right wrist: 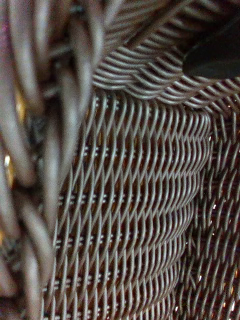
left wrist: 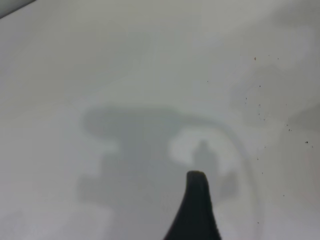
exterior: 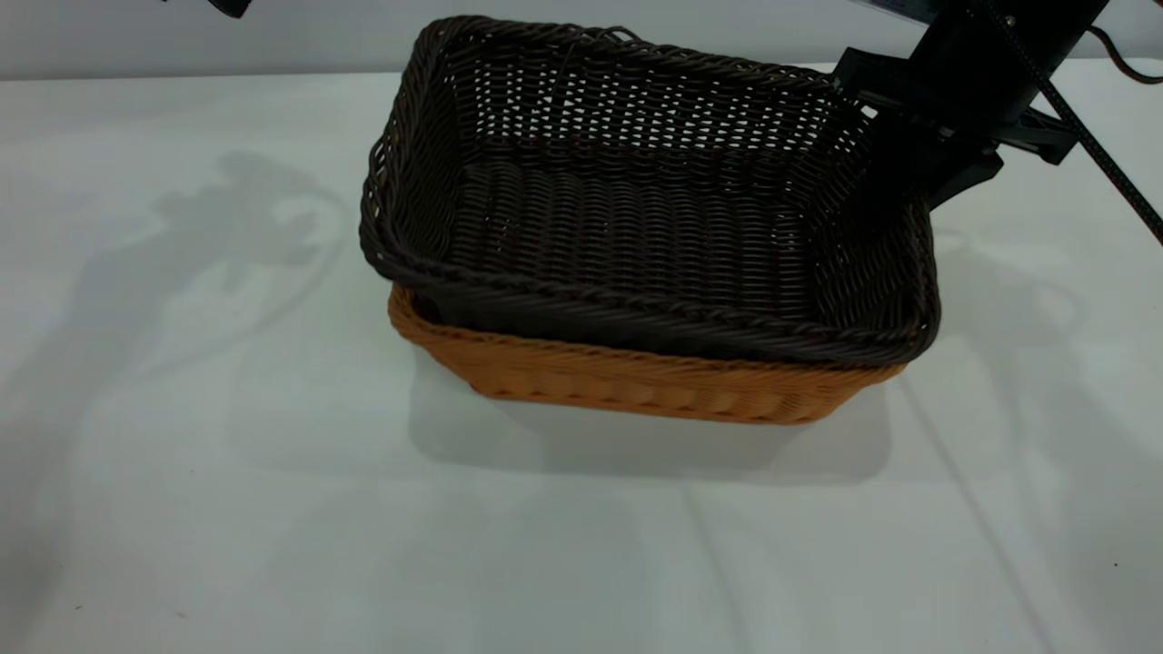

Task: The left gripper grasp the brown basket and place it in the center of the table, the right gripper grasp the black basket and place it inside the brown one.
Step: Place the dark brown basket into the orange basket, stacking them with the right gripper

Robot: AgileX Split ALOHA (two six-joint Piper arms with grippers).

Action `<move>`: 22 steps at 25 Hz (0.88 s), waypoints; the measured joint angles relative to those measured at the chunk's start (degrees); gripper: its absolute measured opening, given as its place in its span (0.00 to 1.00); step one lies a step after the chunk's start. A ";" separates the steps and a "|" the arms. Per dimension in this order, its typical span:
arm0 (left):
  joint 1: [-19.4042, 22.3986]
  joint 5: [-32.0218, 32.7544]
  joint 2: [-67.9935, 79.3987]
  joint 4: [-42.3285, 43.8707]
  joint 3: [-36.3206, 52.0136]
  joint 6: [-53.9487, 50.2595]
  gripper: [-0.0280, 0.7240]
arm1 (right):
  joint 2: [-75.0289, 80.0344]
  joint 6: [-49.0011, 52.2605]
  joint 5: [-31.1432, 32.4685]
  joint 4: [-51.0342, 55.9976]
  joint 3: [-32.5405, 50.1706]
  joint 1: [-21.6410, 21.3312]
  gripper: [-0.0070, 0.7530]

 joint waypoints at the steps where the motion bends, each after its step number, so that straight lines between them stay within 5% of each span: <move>1: 0.00 0.00 0.00 0.00 0.00 0.00 0.77 | 0.00 -1.16 0.00 0.37 0.00 0.00 0.11; 7: 0.00 0.00 0.00 0.00 0.00 0.00 0.77 | 0.00 -6.65 0.17 2.61 -0.06 0.00 0.17; 17: 0.00 0.16 -0.51 0.00 0.00 0.06 0.77 | 0.00 -7.91 9.33 2.18 -6.00 0.06 0.81; 22: 0.00 1.29 -5.67 0.00 0.00 -0.11 0.77 | -2.62 -7.22 13.68 0.06 -12.82 0.06 0.89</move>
